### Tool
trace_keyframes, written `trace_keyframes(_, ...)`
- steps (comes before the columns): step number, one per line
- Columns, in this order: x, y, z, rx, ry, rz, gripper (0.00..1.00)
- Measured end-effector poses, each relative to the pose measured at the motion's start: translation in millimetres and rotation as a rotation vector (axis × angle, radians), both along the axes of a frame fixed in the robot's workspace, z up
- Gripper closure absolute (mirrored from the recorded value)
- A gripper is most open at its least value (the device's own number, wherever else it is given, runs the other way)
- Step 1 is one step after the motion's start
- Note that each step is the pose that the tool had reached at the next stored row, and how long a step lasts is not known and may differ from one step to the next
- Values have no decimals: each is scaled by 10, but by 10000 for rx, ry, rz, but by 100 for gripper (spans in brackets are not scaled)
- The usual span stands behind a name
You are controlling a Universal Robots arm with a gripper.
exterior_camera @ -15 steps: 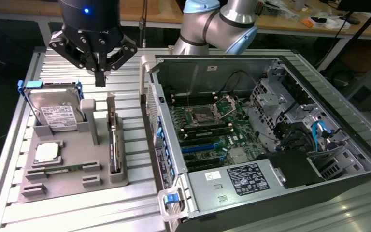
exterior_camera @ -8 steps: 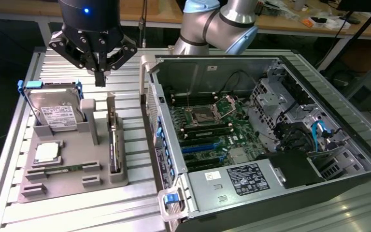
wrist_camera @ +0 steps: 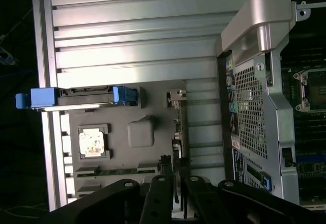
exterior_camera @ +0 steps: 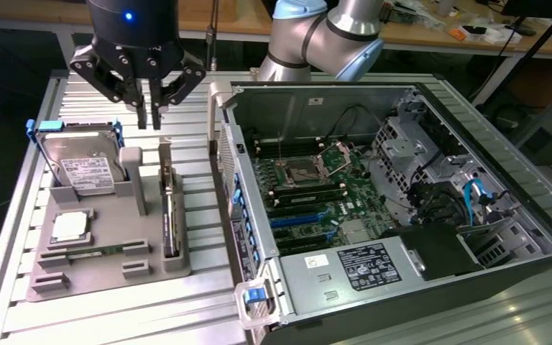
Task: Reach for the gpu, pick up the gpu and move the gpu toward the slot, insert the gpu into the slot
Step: 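Pick up the gpu and move the gpu toward the slot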
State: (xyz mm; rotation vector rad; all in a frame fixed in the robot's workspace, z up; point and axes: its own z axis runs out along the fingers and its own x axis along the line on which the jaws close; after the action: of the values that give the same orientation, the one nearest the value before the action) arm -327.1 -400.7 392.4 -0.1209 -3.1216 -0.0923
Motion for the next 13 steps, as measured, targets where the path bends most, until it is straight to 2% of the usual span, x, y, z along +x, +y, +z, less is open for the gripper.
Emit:
trace_keyframes(1,0,0,0,1,-1,0,76)
trace_keyframes(2,1,-1,0,1,0,1,70)
trace_keyframes(3,0,-1,0,2,-1,1,70)
trace_keyframes(7,0,-5,0,-5,-1,4,46)
trace_keyframes(8,0,-7,-2,-25,-1,46,46)
trace_keyframes(9,0,-8,-5,-42,-1,123,40)
trace_keyframes(13,0,-8,-72,-85,-2,779,40)
